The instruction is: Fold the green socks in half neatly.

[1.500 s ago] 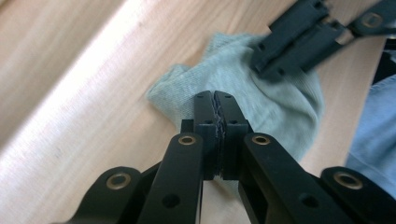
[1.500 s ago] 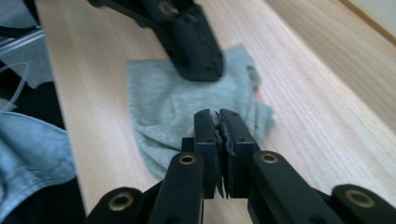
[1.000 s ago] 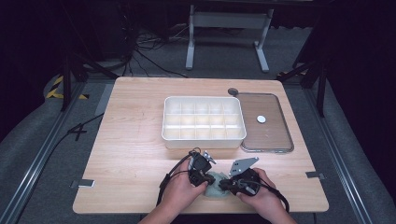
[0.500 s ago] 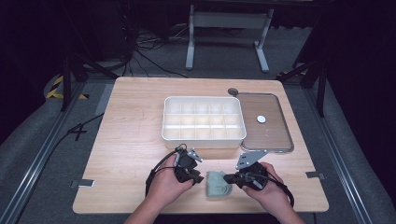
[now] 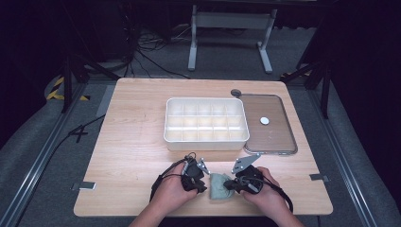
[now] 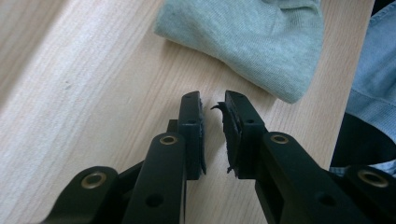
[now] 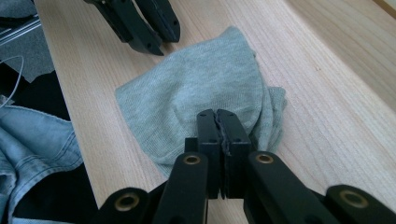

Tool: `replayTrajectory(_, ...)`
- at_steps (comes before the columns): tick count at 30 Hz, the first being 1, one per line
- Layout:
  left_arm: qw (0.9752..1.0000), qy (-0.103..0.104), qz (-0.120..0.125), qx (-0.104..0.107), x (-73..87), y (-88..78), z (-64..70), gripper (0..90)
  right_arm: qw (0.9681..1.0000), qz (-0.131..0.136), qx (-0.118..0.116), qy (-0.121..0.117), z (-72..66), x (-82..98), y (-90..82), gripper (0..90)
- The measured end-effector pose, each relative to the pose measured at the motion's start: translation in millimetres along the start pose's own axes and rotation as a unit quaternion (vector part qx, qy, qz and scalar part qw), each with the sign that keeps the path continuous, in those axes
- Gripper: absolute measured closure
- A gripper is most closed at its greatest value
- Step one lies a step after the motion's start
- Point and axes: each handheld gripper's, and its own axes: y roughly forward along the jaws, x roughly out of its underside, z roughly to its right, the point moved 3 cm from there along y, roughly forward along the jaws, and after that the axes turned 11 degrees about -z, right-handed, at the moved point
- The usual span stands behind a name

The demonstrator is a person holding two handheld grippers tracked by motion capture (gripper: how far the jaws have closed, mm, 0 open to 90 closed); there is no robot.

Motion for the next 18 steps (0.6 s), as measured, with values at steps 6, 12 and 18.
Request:
replayTrajectory(6, 0.9998, 0.018, 0.011, -0.002, -4.7, 4.0, 4.8, 79.1, 1.0000, 0.002, 0.002, -0.006, -0.1, 0.4, 0.0, 89.0)
replayTrajectory(12, 0.9988, 0.040, 0.023, -0.014, -10.5, 7.2, 7.1, 80.5, 0.9999, 0.007, 0.003, -0.008, -1.0, 1.4, 0.5, 89.1)
replayTrajectory(18, 0.9969, 0.061, 0.047, -0.012, -14.2, 4.8, 9.8, 79.5, 0.9999, 0.011, 0.001, -0.009, -2.1, 1.6, 1.1, 89.2)
